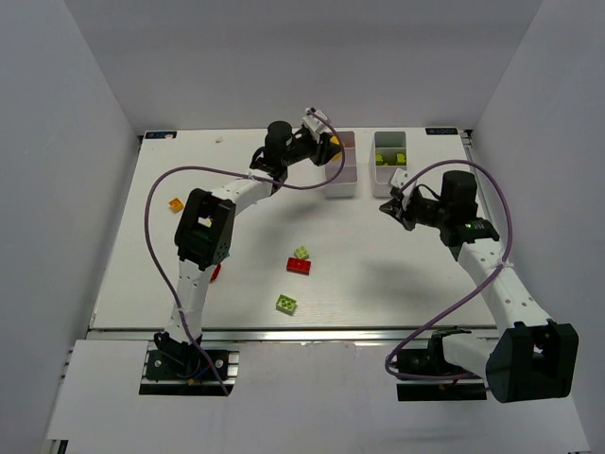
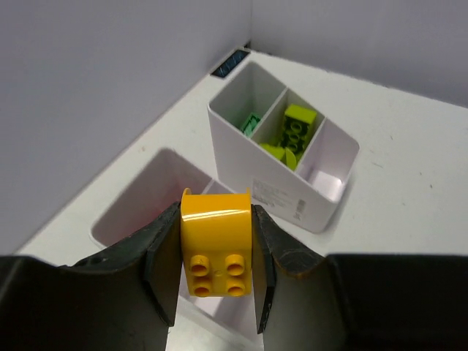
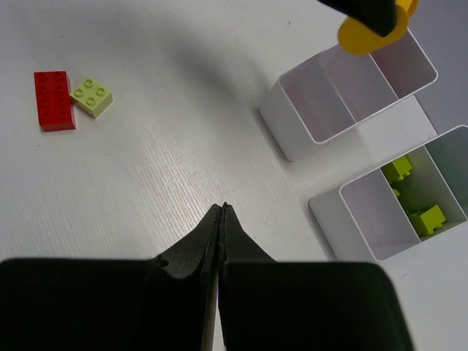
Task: Sort the legos into containers by color
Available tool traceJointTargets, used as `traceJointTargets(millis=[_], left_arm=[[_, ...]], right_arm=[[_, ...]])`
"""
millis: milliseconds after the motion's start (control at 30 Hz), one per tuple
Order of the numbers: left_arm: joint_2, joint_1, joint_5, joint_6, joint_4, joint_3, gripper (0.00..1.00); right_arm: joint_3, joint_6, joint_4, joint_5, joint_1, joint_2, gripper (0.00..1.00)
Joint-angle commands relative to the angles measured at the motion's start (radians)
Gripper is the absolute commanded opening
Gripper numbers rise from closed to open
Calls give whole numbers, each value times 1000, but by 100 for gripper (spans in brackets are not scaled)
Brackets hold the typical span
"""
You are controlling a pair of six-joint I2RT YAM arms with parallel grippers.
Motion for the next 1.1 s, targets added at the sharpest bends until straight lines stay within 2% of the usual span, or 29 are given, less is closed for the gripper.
traceJointTargets(millis=[0,200,567,600,667,800,967,1067], left_arm=[[10,-6,33,35,92,84,0],[58,-23,33,58,162,98,0],[121,-32,-11,88,110,150,0],[122,-32,-17,94,106,148,8],[119,-35,-40,101,101,141,16],[109,-46,-93,117,97,127,41],[107,-57,-126,137,70,135,58],[102,-58,-133,137,64,141,63]], right_arm=[[-17,17,23,-18,-9,-6,0],[-8,24,31,-18,-12,2,4],[-5,24,37,-19,-17,0,22],[-5,24,38,-19,-17,-1,24],[-5,24,37,-19,-18,-3,27],[-8,21,37,-21,-18,-12,36],[-9,17,37,-22,-18,-18,42],[-11,11,34,-22,-18,-26,45]])
